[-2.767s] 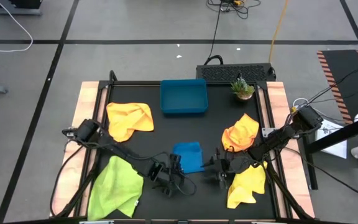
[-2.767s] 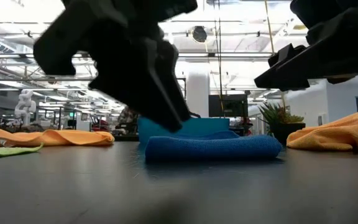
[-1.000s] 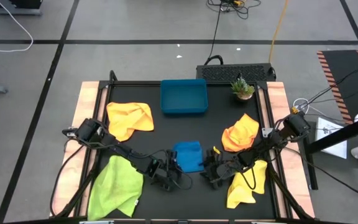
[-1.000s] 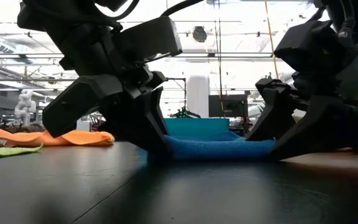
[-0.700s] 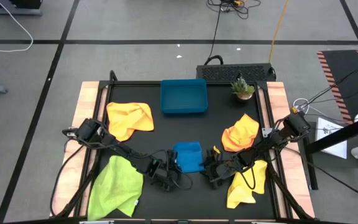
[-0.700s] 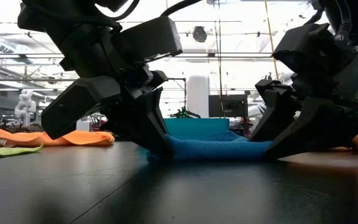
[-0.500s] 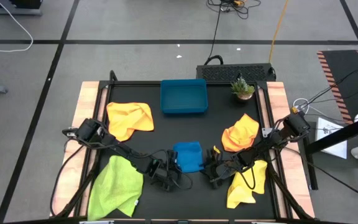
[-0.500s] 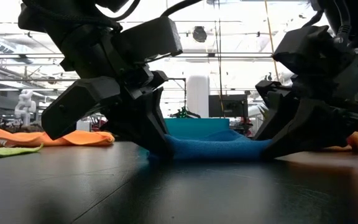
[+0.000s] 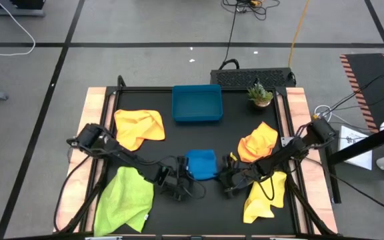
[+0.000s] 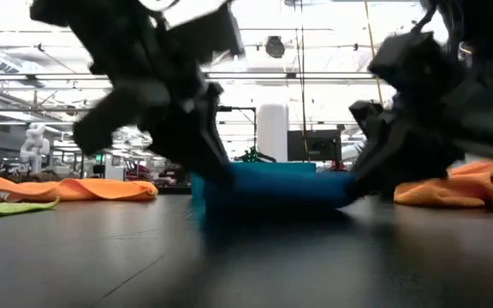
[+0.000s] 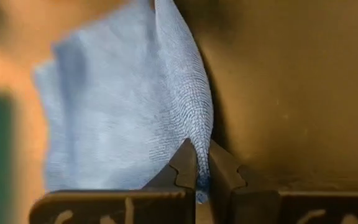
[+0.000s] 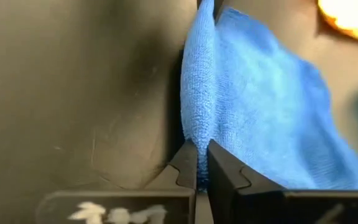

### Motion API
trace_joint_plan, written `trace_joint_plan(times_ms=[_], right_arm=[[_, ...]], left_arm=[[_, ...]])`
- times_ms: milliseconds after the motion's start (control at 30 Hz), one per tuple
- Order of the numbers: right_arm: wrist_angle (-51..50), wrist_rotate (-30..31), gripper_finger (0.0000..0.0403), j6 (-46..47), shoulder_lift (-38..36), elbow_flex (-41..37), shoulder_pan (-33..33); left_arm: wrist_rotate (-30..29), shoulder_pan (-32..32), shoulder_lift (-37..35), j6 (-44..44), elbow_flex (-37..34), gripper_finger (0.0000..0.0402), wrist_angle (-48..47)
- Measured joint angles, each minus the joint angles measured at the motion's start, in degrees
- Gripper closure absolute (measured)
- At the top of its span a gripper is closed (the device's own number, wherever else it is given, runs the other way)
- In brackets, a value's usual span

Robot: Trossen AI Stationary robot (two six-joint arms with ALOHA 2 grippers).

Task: Fold microfiber towels
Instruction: Put the blue microfiber cloth into the dark blue bin

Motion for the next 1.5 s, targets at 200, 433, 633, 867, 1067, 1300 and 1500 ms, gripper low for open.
trace_joint_plan(times_ms=[200, 433, 633, 867, 1067, 1300, 1500], right_arm=[[0.1, -0.2, 0.0400, -4.6, -8.5, 0.0, -2.9], [-2.5, -1.2, 0.0401, -10.6, -18.1, 0.1, -10.6], [-3.9, -9.9, 0.0402, -11.7, -22.6, 0.2, -21.9], [-2.4, -17.2, 0.0402, -13.3, -26.4, 0.2, -34.8], [1.9, -26.5, 0.0402, -11.2, -26.6, 0.7, -44.8], [4.9, -29.1, 0.0402, -10.8, -26.2, 0.7, -51.6], [6.0, -33.6, 0.0403, -11.4, -23.6, 2.8, -57.1]], left_arm=[[-3.2, 1.5, -5.5, 3.9, 0.0, 0.0390, -3.9], [-8.4, 6.5, -13.2, 9.8, 0.2, 0.0393, -6.9], [-9.7, 13.4, -16.4, 15.7, 0.2, 0.0394, -7.3], [-10.2, 22.4, -17.9, 22.8, 0.3, 0.0394, -4.9], [-6.6, 30.2, -19.0, 27.0, 0.4, 0.0391, -0.1], [-4.6, 36.1, -18.9, 30.3, 0.4, 0.0389, 3.8], [-2.5, 40.2, -18.9, 35.0, 0.4, 0.0394, 8.0]])
